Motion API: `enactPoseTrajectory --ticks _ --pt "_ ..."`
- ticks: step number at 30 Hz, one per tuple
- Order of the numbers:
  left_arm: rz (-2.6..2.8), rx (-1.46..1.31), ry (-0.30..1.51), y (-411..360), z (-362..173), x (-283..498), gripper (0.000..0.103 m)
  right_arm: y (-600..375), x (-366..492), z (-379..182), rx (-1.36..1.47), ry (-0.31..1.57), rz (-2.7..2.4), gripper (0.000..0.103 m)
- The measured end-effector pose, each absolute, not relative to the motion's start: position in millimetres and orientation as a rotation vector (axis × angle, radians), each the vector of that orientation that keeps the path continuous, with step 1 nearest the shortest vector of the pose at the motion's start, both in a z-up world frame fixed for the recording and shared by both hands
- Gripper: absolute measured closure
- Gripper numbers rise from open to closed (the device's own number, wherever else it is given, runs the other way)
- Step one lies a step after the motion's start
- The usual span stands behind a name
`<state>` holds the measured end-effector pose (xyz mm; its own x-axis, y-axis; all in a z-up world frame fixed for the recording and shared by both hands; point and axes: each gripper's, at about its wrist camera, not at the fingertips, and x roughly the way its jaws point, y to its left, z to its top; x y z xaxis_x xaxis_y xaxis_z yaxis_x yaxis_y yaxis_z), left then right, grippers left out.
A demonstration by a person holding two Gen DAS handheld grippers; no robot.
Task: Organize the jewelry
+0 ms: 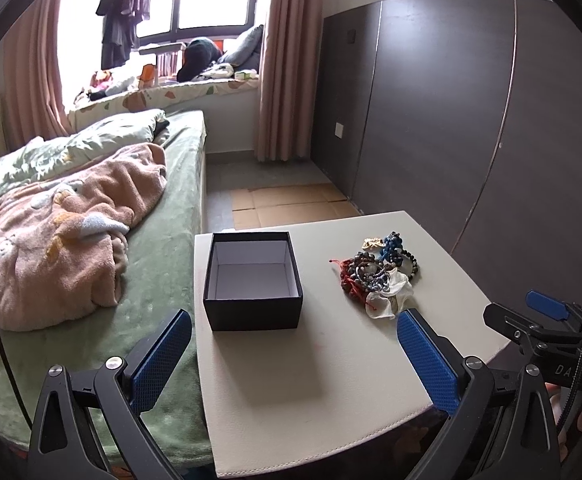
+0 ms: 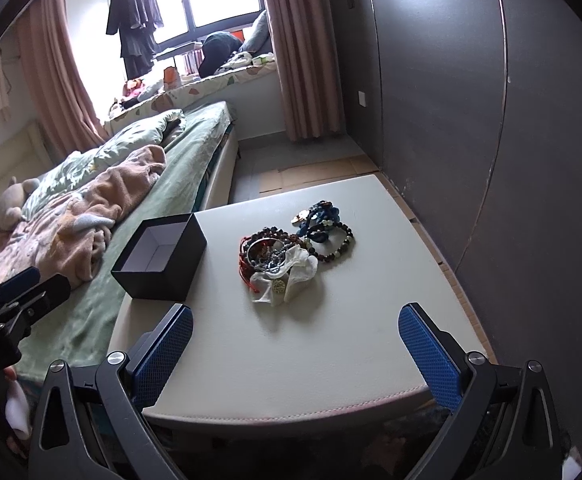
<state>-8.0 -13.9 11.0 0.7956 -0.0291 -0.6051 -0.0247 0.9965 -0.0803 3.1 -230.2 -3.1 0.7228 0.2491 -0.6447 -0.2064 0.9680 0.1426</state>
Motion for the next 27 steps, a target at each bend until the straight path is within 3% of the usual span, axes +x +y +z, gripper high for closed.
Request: enactPoseTrajectory --ticks 27 --pt "-0.004 -0.054 0.644 -19.8 7.3 -16.2 0.000 -236.9 -1.8 0.9 0.077 0.690 0.239 0.000"
